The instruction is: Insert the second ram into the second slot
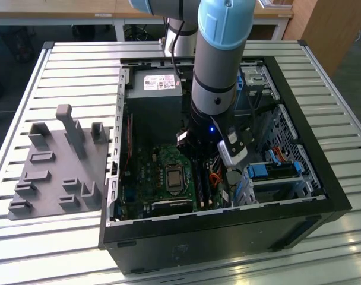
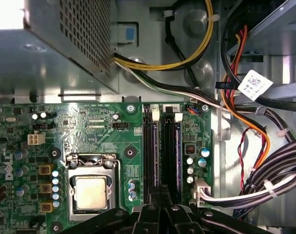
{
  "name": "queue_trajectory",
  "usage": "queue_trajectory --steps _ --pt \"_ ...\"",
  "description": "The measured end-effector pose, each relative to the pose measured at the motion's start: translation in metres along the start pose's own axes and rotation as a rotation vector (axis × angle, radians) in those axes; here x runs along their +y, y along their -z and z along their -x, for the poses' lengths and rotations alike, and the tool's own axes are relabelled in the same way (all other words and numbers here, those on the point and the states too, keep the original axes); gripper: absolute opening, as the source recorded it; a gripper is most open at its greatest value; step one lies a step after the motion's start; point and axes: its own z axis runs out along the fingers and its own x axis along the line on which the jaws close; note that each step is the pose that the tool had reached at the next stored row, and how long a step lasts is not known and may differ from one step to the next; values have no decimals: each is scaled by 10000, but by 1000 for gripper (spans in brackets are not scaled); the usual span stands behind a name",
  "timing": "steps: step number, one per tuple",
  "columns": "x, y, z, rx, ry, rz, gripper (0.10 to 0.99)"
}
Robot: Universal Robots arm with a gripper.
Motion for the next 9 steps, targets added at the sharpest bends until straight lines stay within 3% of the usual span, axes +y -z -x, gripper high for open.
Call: queue_trajectory --steps 5,9 --pt "0 -14 0 1 -1 2 106" --pt "1 83 1 -4 0 21 106"
